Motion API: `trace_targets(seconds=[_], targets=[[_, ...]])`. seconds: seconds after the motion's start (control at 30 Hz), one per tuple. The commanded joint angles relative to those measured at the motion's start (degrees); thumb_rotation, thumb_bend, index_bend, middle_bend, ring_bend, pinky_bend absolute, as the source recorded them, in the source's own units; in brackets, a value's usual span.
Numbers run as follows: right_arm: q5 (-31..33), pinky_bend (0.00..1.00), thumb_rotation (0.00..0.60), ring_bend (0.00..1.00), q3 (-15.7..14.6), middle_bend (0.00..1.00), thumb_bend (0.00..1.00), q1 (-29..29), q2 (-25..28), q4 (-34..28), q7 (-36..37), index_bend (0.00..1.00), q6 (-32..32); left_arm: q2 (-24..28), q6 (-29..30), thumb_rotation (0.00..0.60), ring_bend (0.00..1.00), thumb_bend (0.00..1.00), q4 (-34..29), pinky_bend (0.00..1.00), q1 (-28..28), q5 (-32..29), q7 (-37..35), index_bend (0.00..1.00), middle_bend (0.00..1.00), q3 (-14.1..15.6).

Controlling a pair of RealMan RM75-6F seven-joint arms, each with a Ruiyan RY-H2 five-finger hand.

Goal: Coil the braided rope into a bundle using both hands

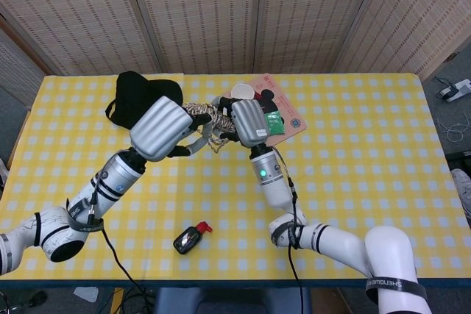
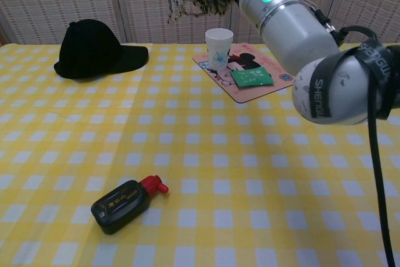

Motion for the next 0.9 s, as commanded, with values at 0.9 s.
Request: trace_targets(seconds=[0.9], targets=[[-11.7,0.67,0.6,0.61,-9.5,0.67,0.33,-1.8,4.4,0.9,19.0,0.86,-4.5,-1.3,-2.4,0.6,1.0,0.39,4.8,1.0,-1.3,-10.7,7.0,0.68,1.0,-0.2]])
